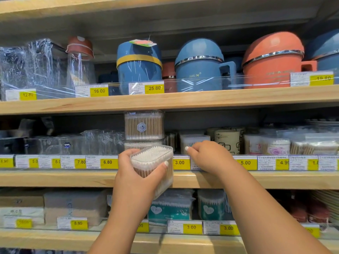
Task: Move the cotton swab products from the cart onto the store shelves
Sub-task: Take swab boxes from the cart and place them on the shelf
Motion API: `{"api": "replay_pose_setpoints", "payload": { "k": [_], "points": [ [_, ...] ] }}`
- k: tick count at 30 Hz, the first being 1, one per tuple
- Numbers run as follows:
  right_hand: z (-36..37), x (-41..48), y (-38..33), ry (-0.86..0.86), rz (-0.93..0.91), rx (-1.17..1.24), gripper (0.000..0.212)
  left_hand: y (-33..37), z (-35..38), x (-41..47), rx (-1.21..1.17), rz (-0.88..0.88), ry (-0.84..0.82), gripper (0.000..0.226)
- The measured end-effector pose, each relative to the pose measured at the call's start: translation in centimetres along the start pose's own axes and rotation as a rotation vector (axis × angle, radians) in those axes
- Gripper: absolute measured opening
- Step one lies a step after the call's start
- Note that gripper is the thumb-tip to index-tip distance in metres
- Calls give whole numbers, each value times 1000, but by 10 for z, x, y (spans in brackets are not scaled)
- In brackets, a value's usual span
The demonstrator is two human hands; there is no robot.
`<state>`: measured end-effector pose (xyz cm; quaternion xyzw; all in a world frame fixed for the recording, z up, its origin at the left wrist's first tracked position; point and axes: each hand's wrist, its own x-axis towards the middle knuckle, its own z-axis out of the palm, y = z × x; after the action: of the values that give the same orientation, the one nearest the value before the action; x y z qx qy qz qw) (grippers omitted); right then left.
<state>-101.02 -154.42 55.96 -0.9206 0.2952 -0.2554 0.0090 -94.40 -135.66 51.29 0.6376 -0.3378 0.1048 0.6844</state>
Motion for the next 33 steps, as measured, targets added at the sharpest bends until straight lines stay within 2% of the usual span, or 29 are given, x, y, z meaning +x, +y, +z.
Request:
{"api": "replay_pose_setpoints", "payload": {
  "k": [7, 11, 13, 16, 17, 18, 20, 22, 24, 27, 33],
  "points": [
    [-4, 14, -5, -169, 32, -16, 73, -3, -6, 0, 32, 18, -9, 53],
    [-8, 13, -5, -183, 39, 21, 71, -2, -6, 2, -2, 12, -47, 52],
    [-8, 6, -3, -69, 14, 102, 61, -3, -6, 4, -24, 8, -87, 50],
    [-10, -11, 5, 257, 37, 570, 36, -5, -5, 8, -79, -23, -169, 52],
    [-11, -20, 7, 296, 48, 779, 29, -4, -4, 10, -129, -49, -202, 57],
    [-11, -28, 9, 261, 40, 947, 24, -3, -2, 11, -196, -82, -239, 62],
    [-8, -44, 10, 64, -9, 1134, 20, -2, 3, 14, -316, -142, -311, 70],
    [-5, -55, 11, -100, -57, 1243, 24, -2, 11, 17, -394, -167, -357, 75],
    [-6, -62, 16, -169, -109, 1347, 27, -2, 17, 19, -483, -191, -374, 70],
    [-6, -69, 28, -176, -200, 1473, 43, -1, 23, 20, -590, -214, -422, 61],
    [6, -72, 18, -196, -305, 1537, 87, 3, 36, 14, -697, -361, -574, 53]
  ]
}}
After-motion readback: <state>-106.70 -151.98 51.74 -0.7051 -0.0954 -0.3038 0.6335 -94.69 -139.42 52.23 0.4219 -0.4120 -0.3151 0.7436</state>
